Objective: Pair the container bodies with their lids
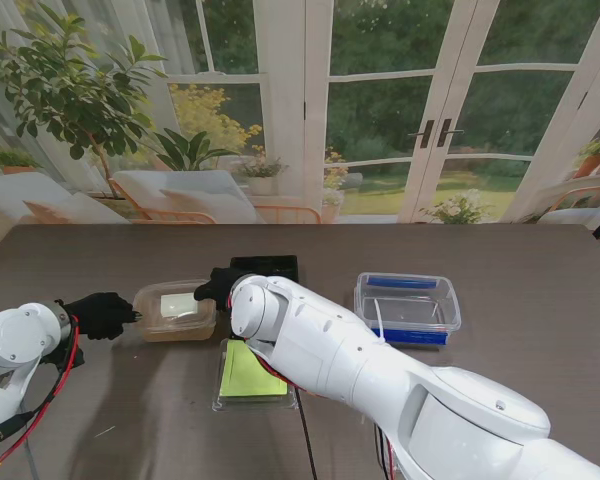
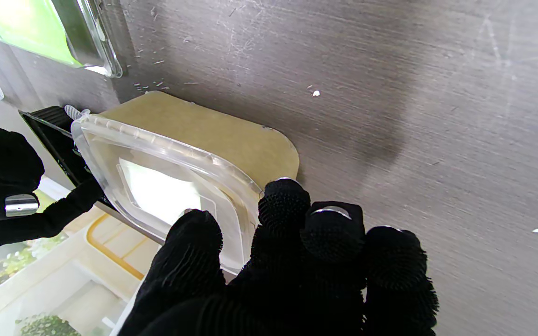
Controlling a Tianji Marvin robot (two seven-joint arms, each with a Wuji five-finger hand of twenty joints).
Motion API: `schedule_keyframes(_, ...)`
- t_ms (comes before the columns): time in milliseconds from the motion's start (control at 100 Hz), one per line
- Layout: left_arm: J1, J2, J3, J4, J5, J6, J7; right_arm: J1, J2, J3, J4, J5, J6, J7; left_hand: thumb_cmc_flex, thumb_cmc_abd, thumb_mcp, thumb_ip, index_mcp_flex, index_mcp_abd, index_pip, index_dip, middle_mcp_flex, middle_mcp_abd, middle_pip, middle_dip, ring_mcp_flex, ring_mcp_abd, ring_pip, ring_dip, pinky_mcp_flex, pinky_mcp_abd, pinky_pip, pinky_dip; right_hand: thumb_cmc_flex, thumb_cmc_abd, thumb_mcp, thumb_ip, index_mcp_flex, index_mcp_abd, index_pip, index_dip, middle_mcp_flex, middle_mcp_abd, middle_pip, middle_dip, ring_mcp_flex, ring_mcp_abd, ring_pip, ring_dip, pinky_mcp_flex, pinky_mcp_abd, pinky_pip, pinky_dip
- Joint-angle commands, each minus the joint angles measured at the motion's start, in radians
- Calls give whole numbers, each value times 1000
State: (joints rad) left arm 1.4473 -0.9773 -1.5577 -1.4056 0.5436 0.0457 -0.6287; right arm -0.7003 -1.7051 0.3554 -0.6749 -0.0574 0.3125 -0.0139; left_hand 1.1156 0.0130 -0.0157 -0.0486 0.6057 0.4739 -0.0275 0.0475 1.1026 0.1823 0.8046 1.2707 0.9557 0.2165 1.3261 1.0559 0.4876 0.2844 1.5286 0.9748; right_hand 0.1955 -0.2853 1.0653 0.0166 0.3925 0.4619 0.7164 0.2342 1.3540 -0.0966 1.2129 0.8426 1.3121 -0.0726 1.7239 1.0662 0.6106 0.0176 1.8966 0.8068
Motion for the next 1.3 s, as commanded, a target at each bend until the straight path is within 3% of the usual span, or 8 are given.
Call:
schedule_keyframes(0, 9, -3, 2, 2, 0, -1, -29, 1, -9, -4, 3, -4, -1, 19, 2, 49, 1, 30, 18, -100, 55, 21, -3, 23, 4, -5, -4, 4, 0, 7, -19, 16, -2, 12, -43, -12, 3, -14, -20, -99, 13, 4, 97, 83, 32, -11, 7, -90, 76, -2, 602, 6, 197, -18)
schedule_keyframes(450, 10, 0, 4, 5, 1, 5, -43, 5, -16, -5, 36, -11, -7, 29, 3, 50, 2, 30, 15, -98, 54, 21, -5, 23, 4, -4, -4, 5, 0, 7, -20, 15, -2, 11, -44, -10, -2, -16, -23, -97, 22, 7, 97, 82, 30, -11, 7, -90, 76, -3, 602, 6, 197, -18)
schedule_keyframes(780, 15, 1, 0, 2, 6, 7, -49, 10, -36, -5, 74, -17, -28, 19, 3, 49, 1, 30, 19, -97, 56, 21, -6, 25, 4, -4, -6, 5, -1, 8, -22, 16, -4, 11, -45, -10, -3, -17, -22, -98, 23, 6, 97, 82, 30, -11, 7, -92, 76, -4, 602, 5, 197, -20)
schedule_keyframes(1290, 19, 2, -4, -1, 9, 8, -54, 8, -30, -8, 57, -36, 1, 0, 3, 49, 1, 29, 16, -98, 55, 21, -5, 23, 4, -5, -7, 4, -2, 7, -22, 14, -5, 11, -47, -12, -7, -17, -14, -95, 24, 6, 97, 81, 28, -12, 7, -93, 76, -4, 602, 4, 197, -22)
